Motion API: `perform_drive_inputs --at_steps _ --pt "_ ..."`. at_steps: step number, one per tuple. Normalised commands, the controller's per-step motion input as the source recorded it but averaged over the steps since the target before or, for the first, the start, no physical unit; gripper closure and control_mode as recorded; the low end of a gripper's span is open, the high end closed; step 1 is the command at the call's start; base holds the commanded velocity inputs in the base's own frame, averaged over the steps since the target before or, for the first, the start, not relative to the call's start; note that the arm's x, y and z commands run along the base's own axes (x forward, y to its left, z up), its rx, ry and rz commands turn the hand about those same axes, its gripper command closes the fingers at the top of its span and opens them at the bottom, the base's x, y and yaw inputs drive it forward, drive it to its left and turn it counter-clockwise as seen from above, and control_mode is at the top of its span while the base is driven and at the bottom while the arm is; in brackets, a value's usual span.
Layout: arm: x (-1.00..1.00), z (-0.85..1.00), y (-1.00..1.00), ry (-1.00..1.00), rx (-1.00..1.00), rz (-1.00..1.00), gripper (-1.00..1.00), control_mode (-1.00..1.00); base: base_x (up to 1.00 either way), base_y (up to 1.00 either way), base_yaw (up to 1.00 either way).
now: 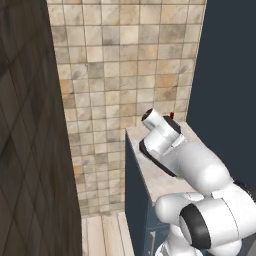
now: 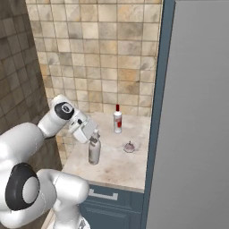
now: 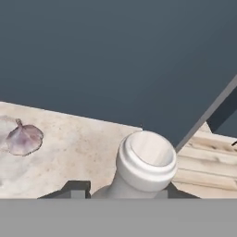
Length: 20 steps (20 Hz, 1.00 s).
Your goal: Place the liquors on the top shelf of the fridge to keep them out of children's reach, and place the garlic on lower shelves for easy access.
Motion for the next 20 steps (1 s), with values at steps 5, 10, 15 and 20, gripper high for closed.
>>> perform_drive_inputs --at_steps 5,10,15,20 --pt "-0.15 0.80 0.28 -0.01 0.00 0.38 1.00 -1.00 0.00 0.00 0.00" --pt "-0.09 0.76 0.45 0.10 0.06 0.55 1.00 -1.00 0.00 0.00 0.00" --pt "-0.25 0.40 0.22 0.01 0.13 0.69 1.00 -1.00 0.00 0.00 0.00" --pt "-0.43 0.40 0.23 0.00 0.10 0.70 1.00 -1.00 0.00 0.00 0.00"
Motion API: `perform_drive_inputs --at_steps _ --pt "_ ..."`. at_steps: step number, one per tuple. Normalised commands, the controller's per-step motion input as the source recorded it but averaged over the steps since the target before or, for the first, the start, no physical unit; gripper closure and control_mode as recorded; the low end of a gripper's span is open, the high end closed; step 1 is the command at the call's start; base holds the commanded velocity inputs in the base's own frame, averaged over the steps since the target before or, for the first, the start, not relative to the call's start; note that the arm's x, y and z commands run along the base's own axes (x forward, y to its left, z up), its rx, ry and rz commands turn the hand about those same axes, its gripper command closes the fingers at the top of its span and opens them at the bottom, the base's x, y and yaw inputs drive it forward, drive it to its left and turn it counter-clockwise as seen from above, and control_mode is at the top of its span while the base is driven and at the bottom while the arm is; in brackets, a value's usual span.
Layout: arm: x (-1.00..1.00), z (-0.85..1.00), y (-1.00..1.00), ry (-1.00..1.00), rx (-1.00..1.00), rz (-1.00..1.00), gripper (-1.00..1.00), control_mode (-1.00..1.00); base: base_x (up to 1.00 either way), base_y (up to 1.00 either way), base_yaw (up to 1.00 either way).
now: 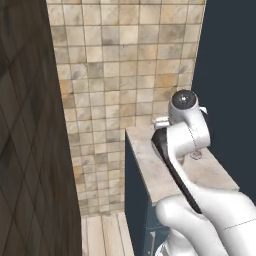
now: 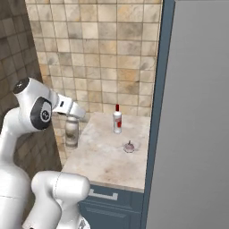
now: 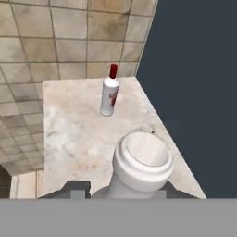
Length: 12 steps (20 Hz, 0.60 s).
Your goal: Place the liquors on the top shelf of the fridge to keep them out of children's reach, and place the garlic on lower shelves for easy access.
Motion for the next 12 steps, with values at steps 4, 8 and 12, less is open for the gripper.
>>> perform_drive_inputs --at_steps 4,8,12 --pt "-0.56 0.57 0.28 -0.03 0.10 0.54 1.00 -1.00 0.00 0.00 0.00" --pt "-0.39 0.76 0.28 -0.02 0.16 0.38 1.00 -1.00 0.00 0.00 0.00" --pt "-0.54 0.52 0.33 -0.01 -0.03 0.24 1.00 -1.00 0.00 0.00 0.00"
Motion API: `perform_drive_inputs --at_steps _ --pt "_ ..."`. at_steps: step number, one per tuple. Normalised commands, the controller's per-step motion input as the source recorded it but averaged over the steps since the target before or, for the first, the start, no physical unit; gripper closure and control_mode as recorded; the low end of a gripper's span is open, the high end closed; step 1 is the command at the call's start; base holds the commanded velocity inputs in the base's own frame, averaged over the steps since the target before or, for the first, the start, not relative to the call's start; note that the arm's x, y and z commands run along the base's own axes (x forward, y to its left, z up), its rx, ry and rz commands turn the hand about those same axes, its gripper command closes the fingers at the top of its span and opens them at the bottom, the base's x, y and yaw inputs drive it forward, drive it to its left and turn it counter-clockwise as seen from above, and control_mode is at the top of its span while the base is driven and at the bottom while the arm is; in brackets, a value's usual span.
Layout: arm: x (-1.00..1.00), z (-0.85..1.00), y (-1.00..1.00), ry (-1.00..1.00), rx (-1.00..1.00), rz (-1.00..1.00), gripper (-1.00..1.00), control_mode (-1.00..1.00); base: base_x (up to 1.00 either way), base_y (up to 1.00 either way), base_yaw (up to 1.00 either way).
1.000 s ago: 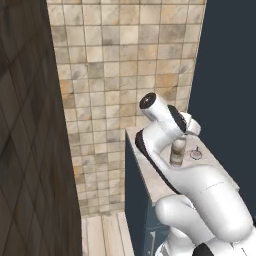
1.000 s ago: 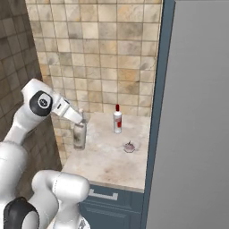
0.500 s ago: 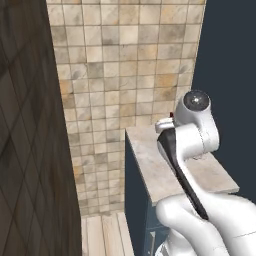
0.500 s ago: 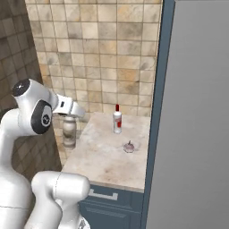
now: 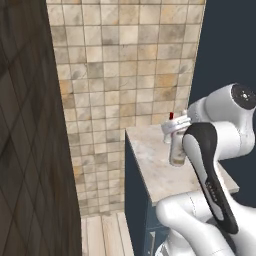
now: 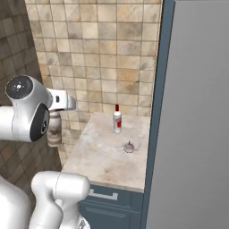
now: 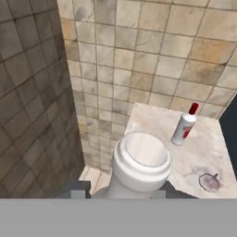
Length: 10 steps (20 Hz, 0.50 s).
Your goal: Place the liquors on the top shelf of the fridge to keep them out of children's reach, and place the garlic on lower shelves for easy access.
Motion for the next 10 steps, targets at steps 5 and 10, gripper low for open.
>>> perform_drive_inputs --at_steps 5,10 --pt "-0.57 0.57 0.00 -0.01 0.00 0.16 1.00 -1.00 0.00 0.00 0.00" --pt "-0.32 0.12 0.00 0.00 0.00 0.03 1.00 -1.00 0.00 0.00 0.00"
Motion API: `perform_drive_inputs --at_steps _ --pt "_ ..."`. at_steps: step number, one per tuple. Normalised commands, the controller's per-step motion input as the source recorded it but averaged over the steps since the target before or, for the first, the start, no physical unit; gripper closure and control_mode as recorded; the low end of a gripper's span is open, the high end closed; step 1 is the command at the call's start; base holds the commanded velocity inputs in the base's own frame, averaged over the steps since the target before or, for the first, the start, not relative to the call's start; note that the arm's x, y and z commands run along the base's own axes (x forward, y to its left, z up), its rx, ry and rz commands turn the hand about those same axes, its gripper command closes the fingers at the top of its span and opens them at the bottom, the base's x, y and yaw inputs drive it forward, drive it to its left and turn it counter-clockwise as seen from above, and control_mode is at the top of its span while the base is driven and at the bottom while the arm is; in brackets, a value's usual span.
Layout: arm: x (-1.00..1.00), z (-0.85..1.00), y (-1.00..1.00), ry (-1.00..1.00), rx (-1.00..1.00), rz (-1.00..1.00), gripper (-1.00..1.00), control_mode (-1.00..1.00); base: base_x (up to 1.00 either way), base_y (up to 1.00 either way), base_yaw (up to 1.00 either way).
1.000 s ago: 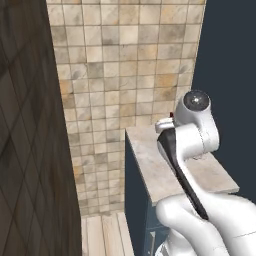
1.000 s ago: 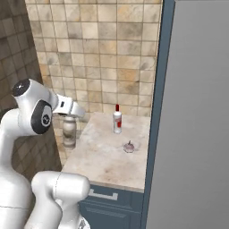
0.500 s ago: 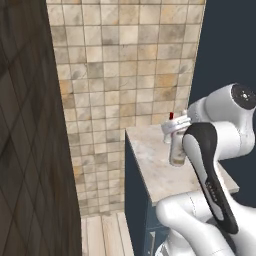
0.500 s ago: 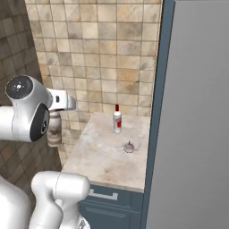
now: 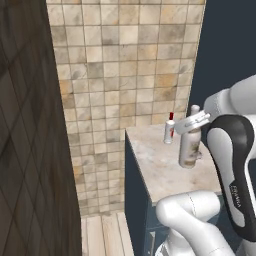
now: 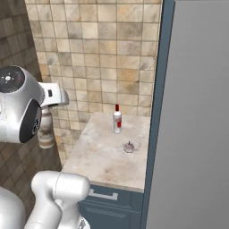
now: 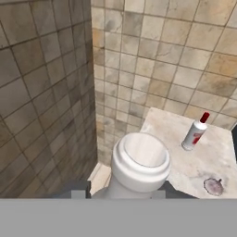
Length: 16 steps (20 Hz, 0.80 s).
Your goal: Place the liquors on the top shelf of the fridge to keep them out of children's reach, and place the garlic on lower shelves for easy access.
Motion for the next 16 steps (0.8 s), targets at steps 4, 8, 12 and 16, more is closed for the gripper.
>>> perform_drive_inputs --at_steps 4,8,12,16 --pt "0.00 0.00 0.00 0.00 0.00 0.00 1.00 -1.00 0.00 0.00 0.00" --pt "0.00 0.00 0.00 0.00 0.00 0.00 1.00 -1.00 0.00 0.00 0.00" --pt "-0.06 0.00 0.00 0.00 0.00 0.00 1.00 -1.00 0.00 0.00 0.00" --pt "-0.06 0.00 0.00 0.00 0.00 0.00 1.00 1.00 -0.26 0.00 0.00"
